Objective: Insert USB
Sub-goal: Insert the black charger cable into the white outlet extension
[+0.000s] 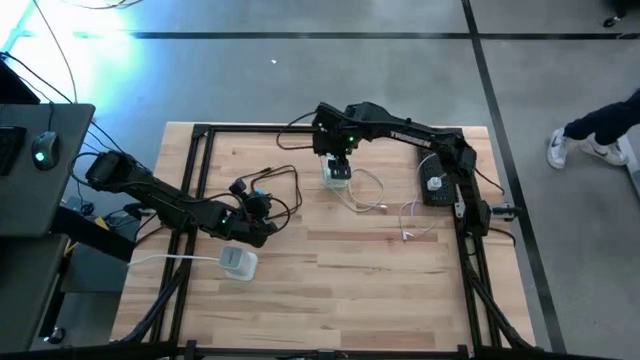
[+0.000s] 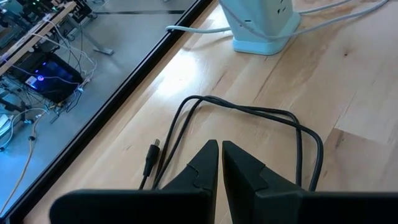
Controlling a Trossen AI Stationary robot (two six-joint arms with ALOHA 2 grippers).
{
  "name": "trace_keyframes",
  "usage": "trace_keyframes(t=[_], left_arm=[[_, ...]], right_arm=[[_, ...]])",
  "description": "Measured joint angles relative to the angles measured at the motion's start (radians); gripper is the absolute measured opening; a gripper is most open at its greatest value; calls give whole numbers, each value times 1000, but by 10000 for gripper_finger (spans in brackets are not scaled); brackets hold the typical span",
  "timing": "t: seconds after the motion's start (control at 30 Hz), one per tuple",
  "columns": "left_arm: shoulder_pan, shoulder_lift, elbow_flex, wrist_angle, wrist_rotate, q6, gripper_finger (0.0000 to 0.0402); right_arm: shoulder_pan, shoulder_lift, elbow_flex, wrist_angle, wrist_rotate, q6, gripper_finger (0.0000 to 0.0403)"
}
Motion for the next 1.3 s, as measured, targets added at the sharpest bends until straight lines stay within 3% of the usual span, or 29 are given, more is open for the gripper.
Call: trace_keyframes(t=[0.13,0.33,0.5,0.7,0.77,0.9,1.1,1.2,1.3], left_arm=[[-17,0,0,-4,0,1,1],[-52,0,0,-9,11,-1,1],[-77,-3,1,-48,8,-50,1],[-90,-3,6,-68,16,-24,14],[-58,-8,23,-76,81,6,30],[73,-26,47,-71,324,121,68],[305,-28,86,-115,584,364,102],[401,-28,114,-152,809,592,94],[452,-6,154,-220,909,780,78]], right_arm=[[2,-78,0,-5,21,6,220],[20,-253,-83,-7,-76,85,220],[79,-482,-404,182,-70,195,217],[176,-702,-876,633,-33,376,202],[211,-720,-991,782,-33,420,198],[281,-689,-1117,973,-43,451,195],[337,-592,-1135,1039,-41,424,195],[363,-564,-1135,1028,-41,385,194],[391,-556,-1135,1009,-41,350,194]])
